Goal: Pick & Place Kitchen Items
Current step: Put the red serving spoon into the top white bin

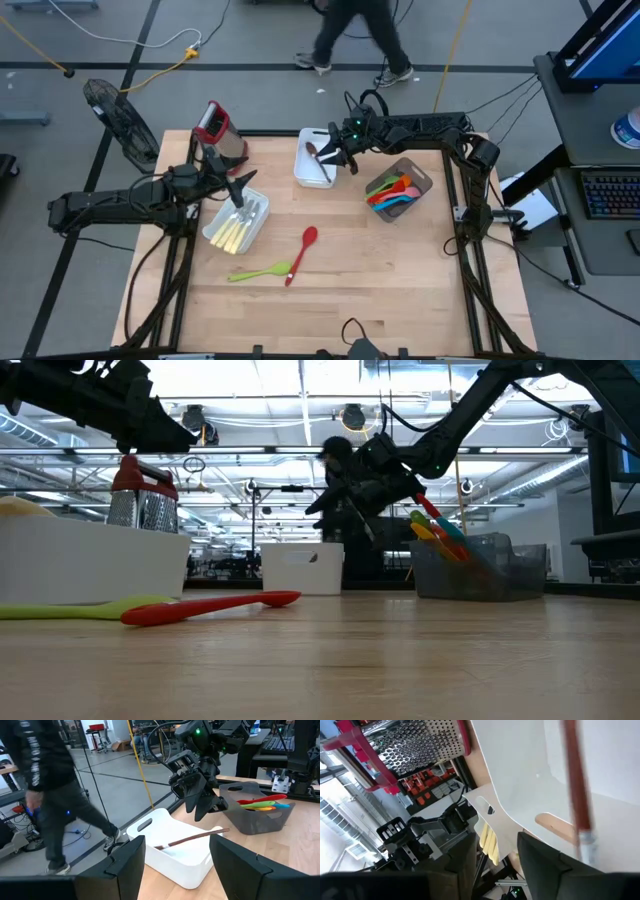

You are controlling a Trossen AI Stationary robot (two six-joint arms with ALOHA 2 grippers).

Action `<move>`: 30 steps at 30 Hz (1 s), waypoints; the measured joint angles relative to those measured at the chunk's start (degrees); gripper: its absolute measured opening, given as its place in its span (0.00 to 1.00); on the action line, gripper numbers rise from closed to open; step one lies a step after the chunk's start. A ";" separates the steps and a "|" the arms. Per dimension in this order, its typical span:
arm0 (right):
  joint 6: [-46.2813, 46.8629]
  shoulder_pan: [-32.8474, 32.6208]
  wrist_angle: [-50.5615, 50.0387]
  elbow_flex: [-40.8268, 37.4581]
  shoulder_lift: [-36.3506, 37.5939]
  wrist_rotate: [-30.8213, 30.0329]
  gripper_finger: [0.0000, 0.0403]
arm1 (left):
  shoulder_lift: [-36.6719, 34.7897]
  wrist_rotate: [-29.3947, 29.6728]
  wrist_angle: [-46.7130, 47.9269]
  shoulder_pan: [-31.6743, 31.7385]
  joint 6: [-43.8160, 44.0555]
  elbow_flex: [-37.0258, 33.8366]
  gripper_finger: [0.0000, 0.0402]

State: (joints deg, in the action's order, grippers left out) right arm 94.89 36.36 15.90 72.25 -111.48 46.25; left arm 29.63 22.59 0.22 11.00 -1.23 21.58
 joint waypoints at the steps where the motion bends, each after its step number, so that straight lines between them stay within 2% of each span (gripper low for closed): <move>1: -0.11 0.00 0.19 0.00 0.00 0.06 0.35 | 0.00 0.00 0.00 0.00 0.01 0.00 0.57; 11: -1.86 -1.26 10.63 -0.02 3.19 0.35 0.31 | 0.00 0.00 0.01 -0.02 0.02 0.00 0.57; 15: -5.50 -3.43 10.60 -0.04 6.52 0.33 0.27 | 0.00 -0.02 0.01 -0.02 0.26 0.00 0.57; 21: -16.32 -6.24 10.42 -0.04 12.87 -0.18 0.19 | -0.02 -0.09 -0.02 -0.02 2.34 0.00 0.57; 26: -28.99 -8.10 10.45 -0.04 19.29 -4.55 0.08 | -0.02 -0.11 -0.96 -0.01 8.57 0.00 0.57; 30: -40.45 -9.58 6.70 -0.04 24.52 -7.94 0.01 | -0.02 -0.15 -1.44 -0.02 9.40 0.00 0.57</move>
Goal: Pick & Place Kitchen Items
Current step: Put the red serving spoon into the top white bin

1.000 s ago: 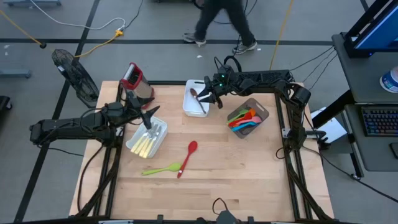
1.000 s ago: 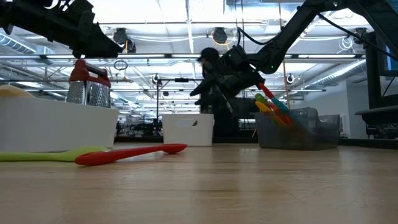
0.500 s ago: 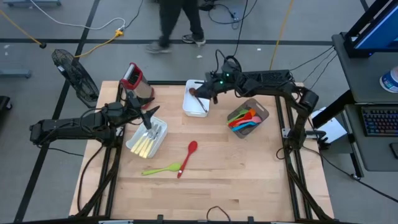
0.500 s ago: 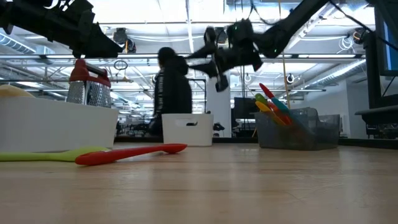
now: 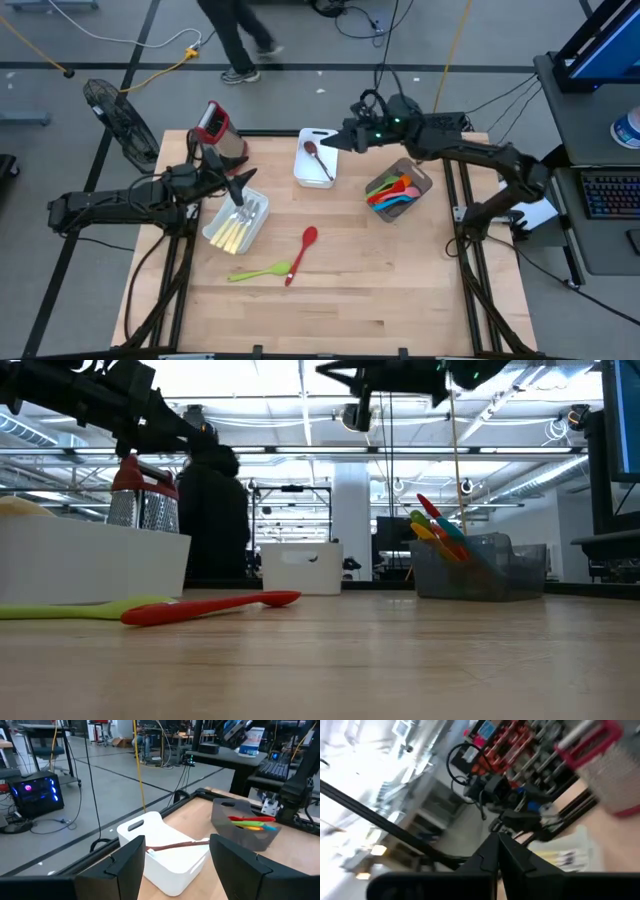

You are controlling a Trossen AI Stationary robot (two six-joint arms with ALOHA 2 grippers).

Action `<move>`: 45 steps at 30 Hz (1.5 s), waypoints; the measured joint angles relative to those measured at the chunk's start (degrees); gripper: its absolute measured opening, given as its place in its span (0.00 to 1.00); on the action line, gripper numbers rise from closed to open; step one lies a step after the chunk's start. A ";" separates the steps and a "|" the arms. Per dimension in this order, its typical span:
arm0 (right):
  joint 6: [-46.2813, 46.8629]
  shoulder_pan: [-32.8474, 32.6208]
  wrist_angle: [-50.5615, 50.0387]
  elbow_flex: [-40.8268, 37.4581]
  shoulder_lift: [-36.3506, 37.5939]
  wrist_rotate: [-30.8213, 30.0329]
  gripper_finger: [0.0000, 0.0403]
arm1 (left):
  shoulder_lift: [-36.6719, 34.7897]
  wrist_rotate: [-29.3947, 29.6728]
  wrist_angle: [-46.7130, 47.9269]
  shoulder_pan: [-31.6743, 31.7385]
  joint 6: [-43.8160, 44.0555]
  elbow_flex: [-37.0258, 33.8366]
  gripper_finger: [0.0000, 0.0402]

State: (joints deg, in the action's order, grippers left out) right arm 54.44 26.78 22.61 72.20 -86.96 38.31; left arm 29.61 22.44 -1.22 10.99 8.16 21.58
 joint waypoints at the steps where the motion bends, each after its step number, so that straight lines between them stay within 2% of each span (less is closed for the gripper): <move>1: -2.84 -0.37 -1.98 0.00 1.40 -1.51 0.01 | 0.01 -0.01 -0.31 0.01 0.02 0.00 0.57; 6: -18.42 -2.90 -14.74 0.00 7.90 -10.13 0.00 | 0.00 -0.04 -4.07 0.01 0.07 0.00 0.57; 11: -32.13 -8.08 -23.07 0.00 12.63 -22.46 0.00 | 0.00 -0.04 -8.78 0.01 0.07 0.02 0.57; 16: -39.90 -13.46 -26.87 0.00 15.63 -33.92 0.00 | 0.00 0.11 -10.18 0.00 0.04 0.02 0.57; 21: -43.50 -17.47 -33.55 0.00 17.81 -41.49 0.00 | 0.00 0.13 -10.25 -0.01 -0.09 0.02 0.57; 26: -43.52 -18.66 -40.41 0.00 20.52 -43.11 0.00 | 0.00 0.13 -10.91 -0.01 -0.04 0.02 0.57; 33: -44.61 -18.66 -42.98 -1.89 26.27 -46.65 0.00 | 0.34 0.15 -10.67 -0.87 -0.09 1.84 0.57; 39: -43.10 -18.64 -38.28 -10.82 33.80 -49.01 0.00 | 2.22 0.23 -5.18 -2.77 -0.12 5.45 0.57; 45: -43.15 -18.64 -28.04 -22.99 42.94 -49.02 0.00 | 8.28 0.60 4.52 -5.15 0.61 12.81 0.57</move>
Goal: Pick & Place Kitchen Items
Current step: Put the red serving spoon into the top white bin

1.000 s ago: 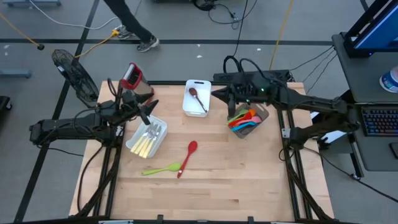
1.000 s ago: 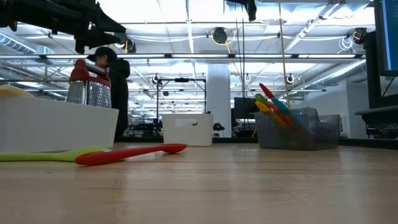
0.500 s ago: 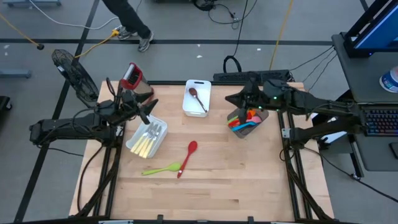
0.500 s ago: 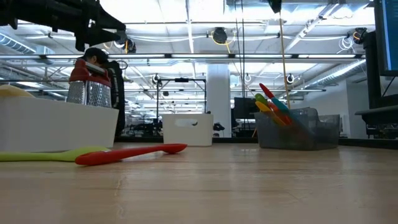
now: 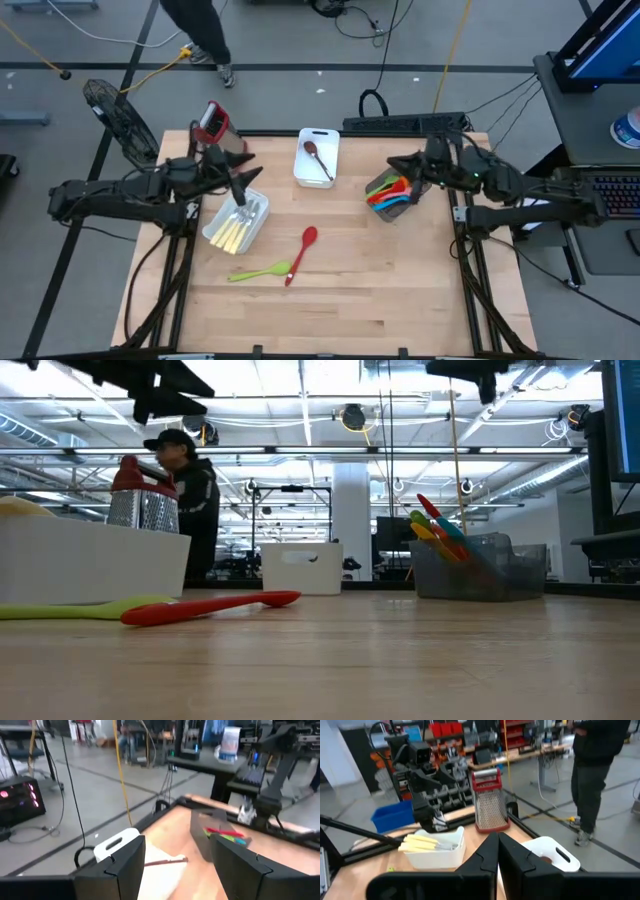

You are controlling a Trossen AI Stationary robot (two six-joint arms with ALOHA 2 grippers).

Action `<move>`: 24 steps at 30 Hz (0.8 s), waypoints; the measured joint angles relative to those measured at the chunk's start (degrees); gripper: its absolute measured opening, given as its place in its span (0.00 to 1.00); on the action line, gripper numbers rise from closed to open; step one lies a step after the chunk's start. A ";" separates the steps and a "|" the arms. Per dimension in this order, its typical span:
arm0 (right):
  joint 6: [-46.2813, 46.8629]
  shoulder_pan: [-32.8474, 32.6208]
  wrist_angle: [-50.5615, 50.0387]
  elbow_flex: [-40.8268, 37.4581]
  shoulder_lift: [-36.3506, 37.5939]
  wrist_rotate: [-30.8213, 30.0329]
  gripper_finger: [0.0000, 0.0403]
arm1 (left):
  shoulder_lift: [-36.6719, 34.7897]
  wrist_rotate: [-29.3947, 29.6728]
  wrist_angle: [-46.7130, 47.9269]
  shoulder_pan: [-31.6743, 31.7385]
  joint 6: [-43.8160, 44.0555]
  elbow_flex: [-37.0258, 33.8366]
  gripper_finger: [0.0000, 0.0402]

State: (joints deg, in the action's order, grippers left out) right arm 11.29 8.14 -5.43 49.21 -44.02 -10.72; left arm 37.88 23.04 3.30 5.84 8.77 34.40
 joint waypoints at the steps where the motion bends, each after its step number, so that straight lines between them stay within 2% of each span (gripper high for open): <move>1: 0.01 0.00 1.74 -2.11 1.74 0.01 0.00 | 1.31 0.22 1.68 -0.48 0.43 1.55 0.57; 8: -0.02 0.00 9.24 -15.13 13.56 0.22 0.00 | 12.20 4.14 9.33 -5.28 2.40 12.08 0.57; 14: 0.00 0.00 11.19 -21.48 22.41 0.41 0.00 | 22.74 5.54 20.89 -8.31 5.61 23.54 0.57; 19: -0.46 0.00 10.67 -23.90 27.62 0.48 0.00 | 31.69 4.84 34.94 -10.35 11.14 34.60 0.57; 24: -1.74 0.00 10.34 -25.46 31.35 0.48 0.00 | 39.74 -0.22 45.22 -12.10 16.51 44.11 0.57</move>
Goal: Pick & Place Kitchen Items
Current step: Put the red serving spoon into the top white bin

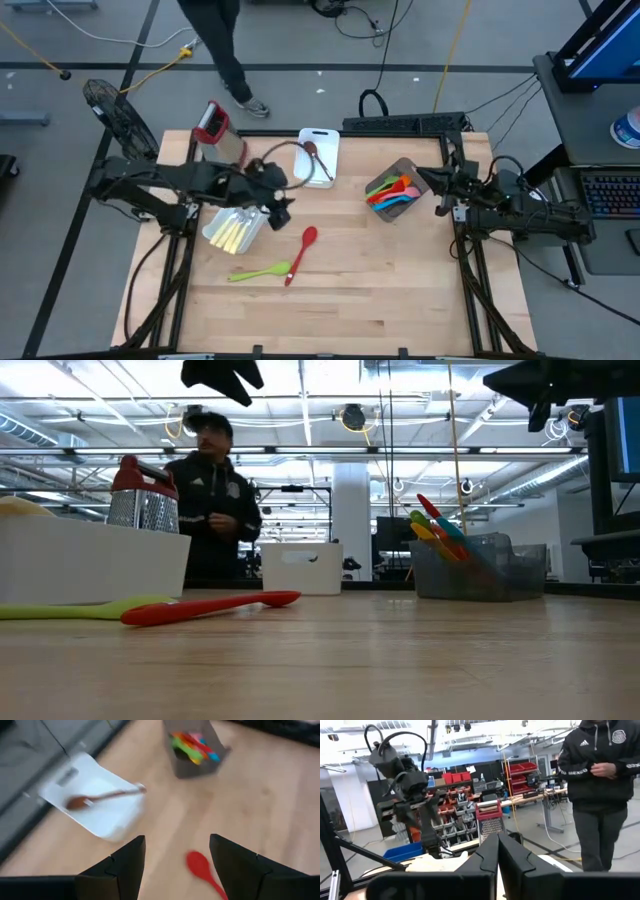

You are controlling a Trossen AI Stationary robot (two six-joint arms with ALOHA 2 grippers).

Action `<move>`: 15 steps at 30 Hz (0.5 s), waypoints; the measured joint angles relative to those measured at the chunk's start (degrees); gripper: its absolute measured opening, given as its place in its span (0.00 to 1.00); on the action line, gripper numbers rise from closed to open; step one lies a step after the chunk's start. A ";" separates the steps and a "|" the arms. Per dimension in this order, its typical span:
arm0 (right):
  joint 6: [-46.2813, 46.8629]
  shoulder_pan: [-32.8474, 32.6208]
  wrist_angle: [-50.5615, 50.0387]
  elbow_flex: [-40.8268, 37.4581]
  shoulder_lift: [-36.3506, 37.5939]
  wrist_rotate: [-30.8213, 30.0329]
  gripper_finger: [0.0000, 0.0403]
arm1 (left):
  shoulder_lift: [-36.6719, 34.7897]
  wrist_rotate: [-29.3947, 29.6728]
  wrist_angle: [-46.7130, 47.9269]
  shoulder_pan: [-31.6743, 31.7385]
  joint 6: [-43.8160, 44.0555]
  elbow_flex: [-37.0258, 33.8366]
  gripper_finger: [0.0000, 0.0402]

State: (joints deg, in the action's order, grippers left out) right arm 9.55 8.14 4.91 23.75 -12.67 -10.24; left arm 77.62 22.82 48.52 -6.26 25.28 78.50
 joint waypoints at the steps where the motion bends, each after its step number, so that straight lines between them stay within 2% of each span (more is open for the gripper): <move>1: -0.27 0.00 -0.04 -0.19 0.51 0.00 0.00 | 1.49 -1.55 1.46 -0.31 1.04 1.52 0.57; 7: -1.69 0.00 -2.58 -0.30 3.03 1.57 0.00 | 8.31 -9.08 8.17 -2.36 8.60 6.69 0.57; 15: -1.66 0.02 -4.44 -0.33 4.60 3.05 0.00 | 13.46 -12.32 10.23 -4.07 26.88 7.01 0.57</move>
State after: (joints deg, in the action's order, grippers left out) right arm 7.89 8.16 0.47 23.42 -8.07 -7.19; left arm 91.09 10.51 58.75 -10.33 52.16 85.52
